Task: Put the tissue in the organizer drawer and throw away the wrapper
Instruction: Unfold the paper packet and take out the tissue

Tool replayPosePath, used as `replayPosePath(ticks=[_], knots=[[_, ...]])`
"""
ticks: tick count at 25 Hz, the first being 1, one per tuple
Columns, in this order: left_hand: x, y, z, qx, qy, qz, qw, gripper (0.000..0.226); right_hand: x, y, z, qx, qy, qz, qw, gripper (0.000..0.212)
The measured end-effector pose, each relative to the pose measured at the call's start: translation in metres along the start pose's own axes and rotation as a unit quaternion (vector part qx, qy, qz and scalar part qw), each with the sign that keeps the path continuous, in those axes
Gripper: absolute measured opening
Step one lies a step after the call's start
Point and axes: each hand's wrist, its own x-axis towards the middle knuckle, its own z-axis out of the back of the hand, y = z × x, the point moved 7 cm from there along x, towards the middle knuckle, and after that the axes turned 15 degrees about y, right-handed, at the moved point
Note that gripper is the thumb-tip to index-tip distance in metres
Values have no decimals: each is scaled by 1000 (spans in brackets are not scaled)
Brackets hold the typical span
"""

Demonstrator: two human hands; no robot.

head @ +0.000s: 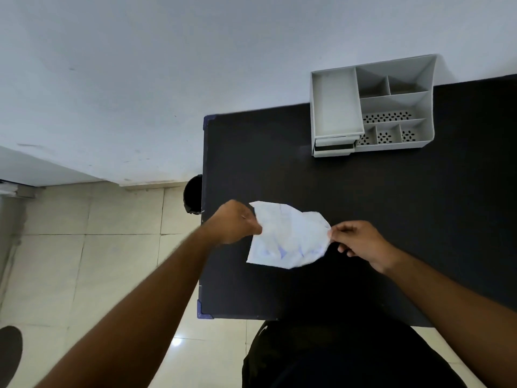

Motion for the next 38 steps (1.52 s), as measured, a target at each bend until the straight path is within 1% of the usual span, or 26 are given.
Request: replayPosePath(ticks=[2, 3, 4, 6, 8, 9, 12, 16, 17, 18, 19, 20, 21, 22, 23, 24, 25, 26, 27, 31, 34, 36, 38], knots=[[0, -6, -10, -121, 85, -43, 988, 8, 0, -2, -2, 5, 8, -1, 1000, 9], [-1, -8, -12, -149, 103, -48, 982, 9, 0, -2, -4, 5, 13, 1, 1000, 9], [1, -3, -10, -124, 75, -27, 989, 10, 0, -3, -6, -1, 15, -1, 1000, 9], [12, 21, -1, -81, -5, 31, 996, 11, -1, -2, -5, -7, 4, -6, 1000, 7], [22, 46, 3, -103, -58, 73, 990, 11, -3, -1, -2, 3, -9, -3, 1000, 7], [25, 58, 4, -99, -68, 88, 989, 12, -5, 0, -2, 3, -8, -1, 1000, 7], [24, 78, -4, -75, -61, 113, 989, 17, -8, 5, -10, -8, 13, 15, 1000, 11], [22, 94, -10, -64, -101, 126, 985, 19, -13, 14, -23, -7, 6, 51, 999, 11], [22, 94, -10, -39, -116, 132, 984, 17, -13, 17, -25, -23, 6, 60, 998, 10], [18, 88, -9, 3, -148, 141, 979, 12, -13, 18, -27, -53, 4, 66, 996, 10], [16, 80, -8, 49, -194, 143, 969, 12, -12, 19, -29, -92, -1, 67, 994, 12], [12, 68, -8, 98, -246, 132, 955, 28, -12, 19, -30, -131, -10, 62, 989, 15], [12, 52, -13, 141, -277, 101, 945, 43, -12, 18, -30, -162, -22, 55, 985, 17], [14, 34, -22, 184, -274, 68, 942, 53, -13, 18, -29, -186, -30, 50, 981, 20], [20, 17, -37, 227, -243, 34, 943, 59, -14, 18, -29, -201, -33, 48, 978, 24], [28, 5, -54, 263, -194, 9, 945, 63, -14, 17, -29, -208, -31, 47, 976, 28], [36, -2, -70, 285, -147, -1, 947, 66, -15, 16, -29, -210, -32, 49, 976, 32], [44, -4, -82, 295, -106, 8, 950, 69, -15, 15, -26, -208, -36, 50, 976, 37], [50, -3, -90, 290, -84, 22, 953, 72, -17, 14, -22, -200, -46, 51, 977, 40], [63, 5, -99, 251, -66, 59, 964, 79, -21, 7, -3, -161, -97, 52, 981, 44], [67, 9, -101, 260, -62, 65, 961, 81, -23, 4, 1, -158, -102, 53, 981, 48], [68, 10, -100, 269, -70, 61, 959, 81, -24, 4, 8, -146, -129, 64, 979, 51], [68, 9, -101, 276, -72, 60, 957, 83, -23, 2, 18, -131, -159, 59, 977, 49]])
